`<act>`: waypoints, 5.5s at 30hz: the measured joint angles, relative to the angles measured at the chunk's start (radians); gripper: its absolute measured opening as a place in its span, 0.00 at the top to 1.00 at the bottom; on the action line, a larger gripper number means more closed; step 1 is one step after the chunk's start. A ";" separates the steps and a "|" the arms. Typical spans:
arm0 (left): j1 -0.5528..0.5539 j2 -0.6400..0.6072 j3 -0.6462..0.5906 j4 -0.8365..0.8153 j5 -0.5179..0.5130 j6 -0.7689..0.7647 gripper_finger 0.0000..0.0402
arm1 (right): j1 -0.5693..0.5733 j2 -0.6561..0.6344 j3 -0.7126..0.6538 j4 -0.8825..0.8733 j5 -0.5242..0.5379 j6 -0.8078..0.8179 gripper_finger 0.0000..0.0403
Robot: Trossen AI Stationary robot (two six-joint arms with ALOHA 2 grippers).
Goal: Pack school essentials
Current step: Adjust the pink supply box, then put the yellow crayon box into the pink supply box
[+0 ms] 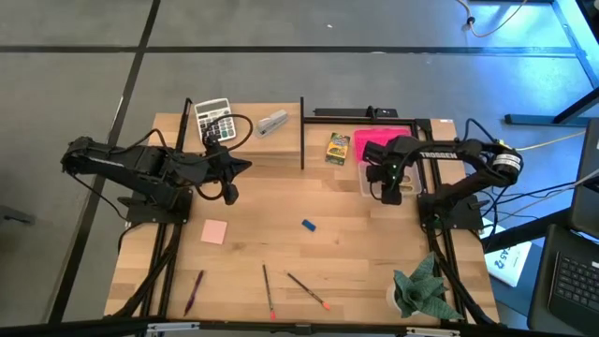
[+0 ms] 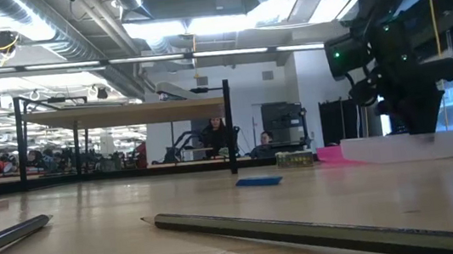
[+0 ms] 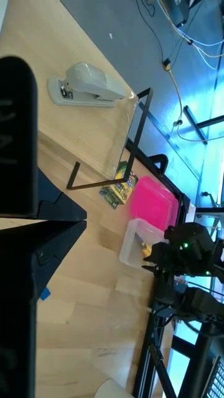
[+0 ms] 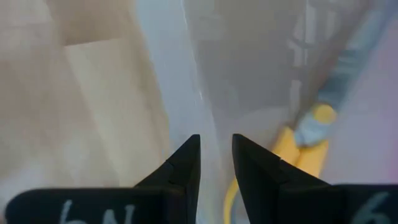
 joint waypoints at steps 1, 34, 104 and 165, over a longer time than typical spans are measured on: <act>0.000 0.000 0.000 0.000 0.000 0.000 1.00 | 0.014 0.000 0.000 0.001 -0.006 -0.001 0.76; 0.000 0.000 0.000 0.000 0.000 0.000 1.00 | 0.069 -0.001 0.351 -0.080 0.078 0.324 0.76; 0.088 0.048 0.000 0.021 0.004 0.070 1.00 | -0.007 0.357 0.420 0.187 0.233 0.915 0.46; 0.087 0.048 0.000 0.021 0.000 0.045 1.00 | 0.011 0.355 0.599 0.249 0.256 1.265 0.16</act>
